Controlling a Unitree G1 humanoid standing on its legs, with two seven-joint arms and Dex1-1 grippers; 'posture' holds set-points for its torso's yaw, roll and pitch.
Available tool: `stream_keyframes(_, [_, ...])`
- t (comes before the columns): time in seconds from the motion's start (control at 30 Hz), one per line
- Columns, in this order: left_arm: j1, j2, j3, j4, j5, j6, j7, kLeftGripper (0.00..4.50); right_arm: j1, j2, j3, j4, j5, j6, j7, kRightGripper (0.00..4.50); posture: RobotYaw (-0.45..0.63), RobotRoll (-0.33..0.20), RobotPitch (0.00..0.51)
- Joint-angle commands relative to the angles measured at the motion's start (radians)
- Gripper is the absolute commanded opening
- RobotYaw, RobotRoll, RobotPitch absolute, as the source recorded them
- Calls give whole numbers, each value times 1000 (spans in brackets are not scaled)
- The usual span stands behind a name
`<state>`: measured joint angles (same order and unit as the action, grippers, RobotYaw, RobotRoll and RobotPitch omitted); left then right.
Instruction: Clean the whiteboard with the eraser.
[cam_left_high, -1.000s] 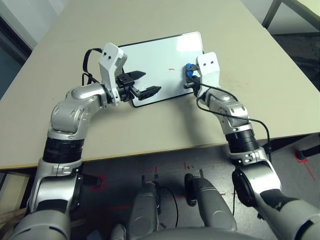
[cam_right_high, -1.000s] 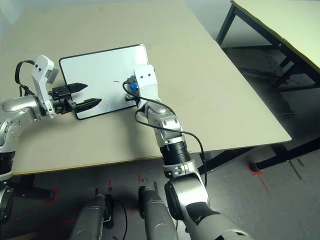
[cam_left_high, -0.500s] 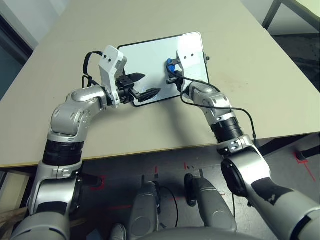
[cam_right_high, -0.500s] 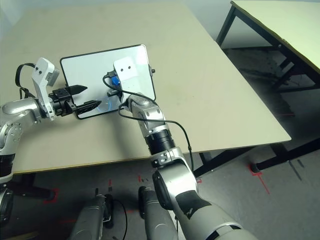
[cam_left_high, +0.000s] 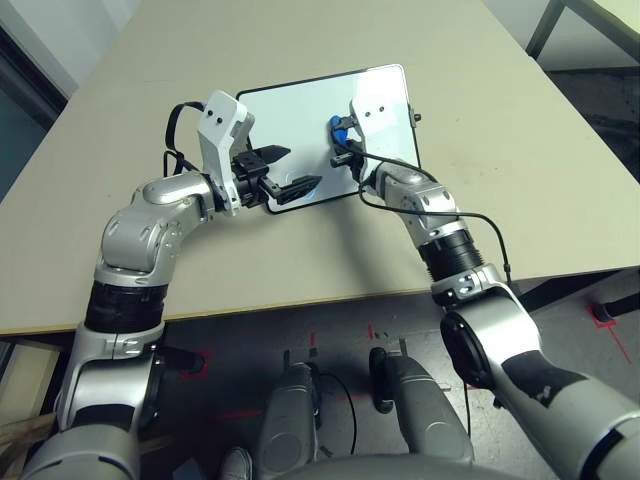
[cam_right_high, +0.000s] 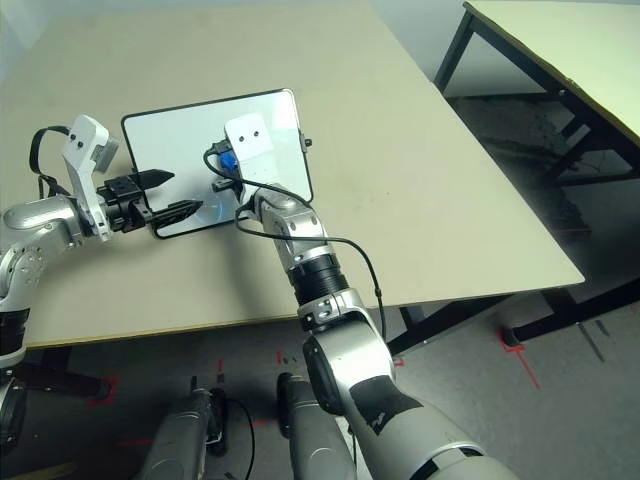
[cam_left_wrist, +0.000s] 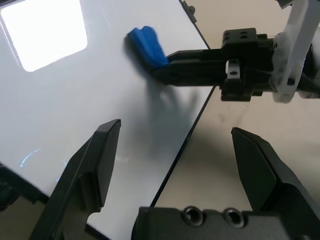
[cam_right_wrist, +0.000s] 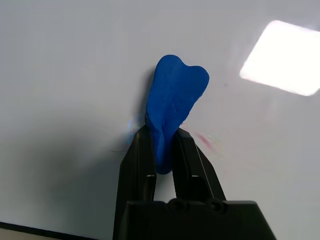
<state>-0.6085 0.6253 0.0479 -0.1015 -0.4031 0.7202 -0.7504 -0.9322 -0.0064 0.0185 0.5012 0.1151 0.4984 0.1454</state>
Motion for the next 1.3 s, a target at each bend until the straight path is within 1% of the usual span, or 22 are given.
stream_keyframes(0.03, [-5,0,-10,2,-4,5,-9,4500,54,-44,-37,2,-13,36,-34,441,-58,0,162])
stream_keyframes(0.17, [-13,0,-14,11,-1,2,-15,4500,72,-72,-54,-2,-11,41,-43,440,-66,0,161])
stream_keyframes(0.3, [-21,-5,-20,17,1,0,-18,4500,58,-60,-48,10,-9,36,-46,440,-66,0,160])
stream_keyframes(0.73, [3,6,2,-18,-7,15,-7,4500,-56,80,3,108,-19,-25,-12,440,-20,0,159])
stream_keyframes(0.97, [18,10,16,-40,-12,29,4,4500,-85,134,30,140,-22,-46,8,440,-4,0,161])
stream_keyframes(1.13, [18,10,17,-41,-13,33,5,4500,-81,131,32,149,-24,-54,8,440,-10,0,163])
stream_keyframes(1.3, [10,8,10,-31,-11,29,2,4500,-47,81,12,144,-33,-51,-7,440,-25,0,165])
